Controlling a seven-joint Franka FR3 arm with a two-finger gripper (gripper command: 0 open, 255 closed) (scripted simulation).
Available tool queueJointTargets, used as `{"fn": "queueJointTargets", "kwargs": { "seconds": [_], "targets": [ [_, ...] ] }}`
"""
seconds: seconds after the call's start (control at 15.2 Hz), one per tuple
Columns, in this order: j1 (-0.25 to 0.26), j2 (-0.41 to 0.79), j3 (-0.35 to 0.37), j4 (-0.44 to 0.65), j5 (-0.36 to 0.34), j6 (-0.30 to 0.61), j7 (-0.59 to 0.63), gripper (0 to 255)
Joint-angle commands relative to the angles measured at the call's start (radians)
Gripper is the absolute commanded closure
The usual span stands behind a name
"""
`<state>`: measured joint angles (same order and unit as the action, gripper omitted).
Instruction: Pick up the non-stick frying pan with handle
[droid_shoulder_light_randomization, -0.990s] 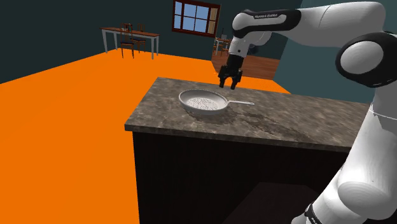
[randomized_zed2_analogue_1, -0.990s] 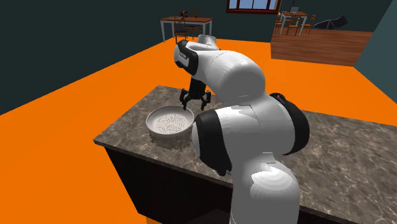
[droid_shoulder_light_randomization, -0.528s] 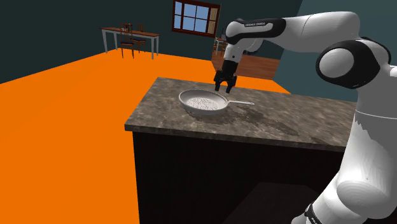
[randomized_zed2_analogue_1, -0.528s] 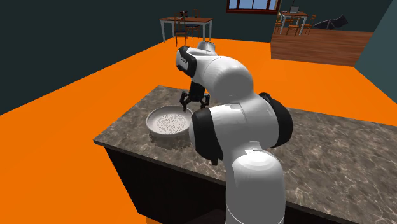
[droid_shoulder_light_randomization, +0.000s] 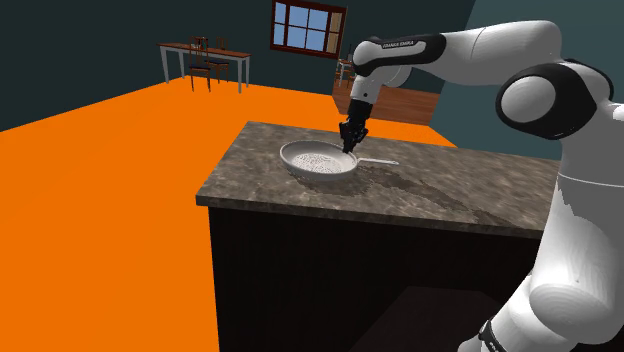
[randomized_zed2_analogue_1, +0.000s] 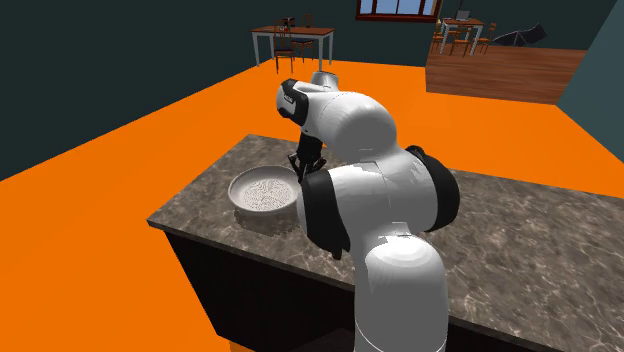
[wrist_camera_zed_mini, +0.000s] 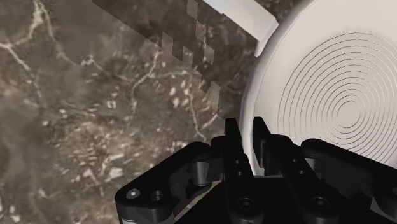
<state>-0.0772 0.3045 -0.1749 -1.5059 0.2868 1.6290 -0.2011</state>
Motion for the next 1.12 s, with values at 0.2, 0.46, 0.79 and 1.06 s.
{"fn": "queueJointTargets", "kwargs": {
  "seconds": [0.2, 0.46, 0.79, 1.06],
  "targets": [
    [0.0, 0.0, 0.0, 0.0, 0.0, 0.0, 0.0, 255],
    [-0.001, 0.0, 0.0, 0.025, -0.001, -0.025, 0.006, 255],
    [-0.005, 0.003, -0.001, 0.097, -0.001, -0.091, 0.02, 255],
    [-0.01, 0.011, -0.001, 0.161, 0.001, -0.147, 0.032, 255]
  ]
}}
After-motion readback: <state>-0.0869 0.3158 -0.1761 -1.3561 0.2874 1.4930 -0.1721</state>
